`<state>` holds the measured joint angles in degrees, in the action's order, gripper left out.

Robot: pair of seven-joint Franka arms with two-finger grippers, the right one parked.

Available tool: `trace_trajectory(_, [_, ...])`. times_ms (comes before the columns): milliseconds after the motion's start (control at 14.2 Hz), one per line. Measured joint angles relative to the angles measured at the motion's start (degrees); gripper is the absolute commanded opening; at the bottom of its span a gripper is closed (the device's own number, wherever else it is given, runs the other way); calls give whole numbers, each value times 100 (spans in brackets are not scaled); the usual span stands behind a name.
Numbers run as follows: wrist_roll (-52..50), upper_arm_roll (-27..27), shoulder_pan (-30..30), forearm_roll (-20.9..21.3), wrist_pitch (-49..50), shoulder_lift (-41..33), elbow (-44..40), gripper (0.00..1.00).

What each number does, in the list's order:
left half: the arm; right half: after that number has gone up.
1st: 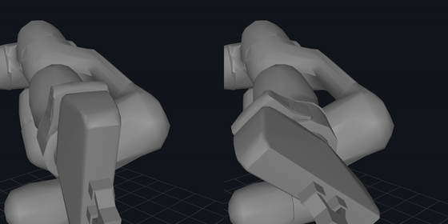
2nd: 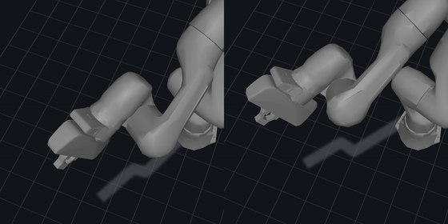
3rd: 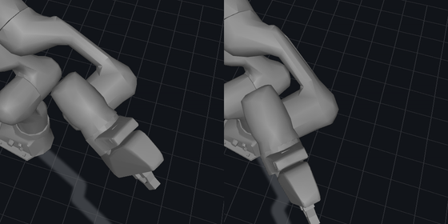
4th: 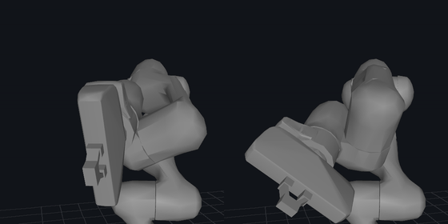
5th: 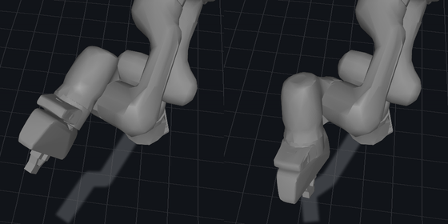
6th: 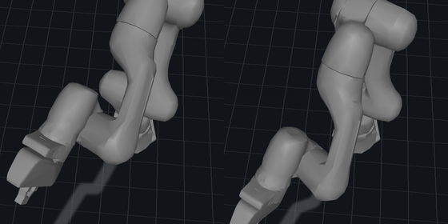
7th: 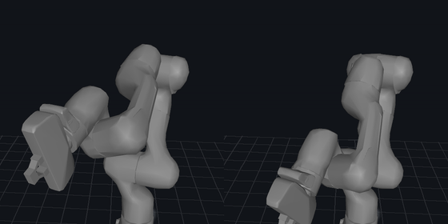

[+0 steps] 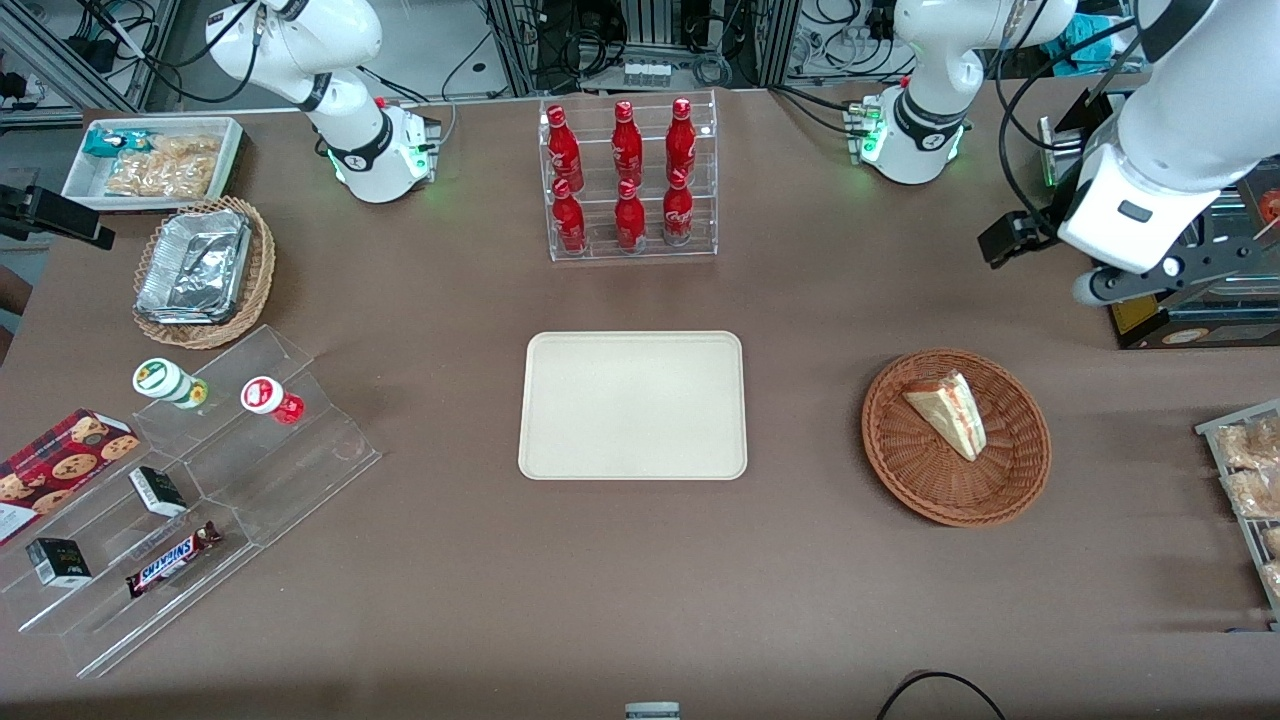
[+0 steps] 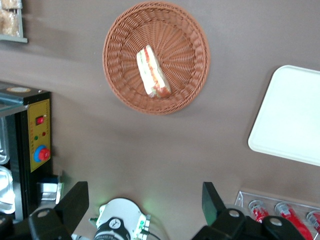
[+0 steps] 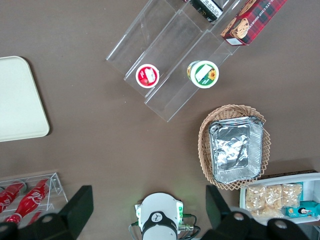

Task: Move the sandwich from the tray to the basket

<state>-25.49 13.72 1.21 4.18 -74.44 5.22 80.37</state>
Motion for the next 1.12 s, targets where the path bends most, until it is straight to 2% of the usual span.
trace_trajectory(351, [-5, -41, -46, 4, 248, 59, -2, 100])
trace_trajectory(772, [105, -92, -496, -2, -136, 59, 189, 100])
trace_trajectory(1123, [285, -76, -502, -2, 90, -91, 189, 100])
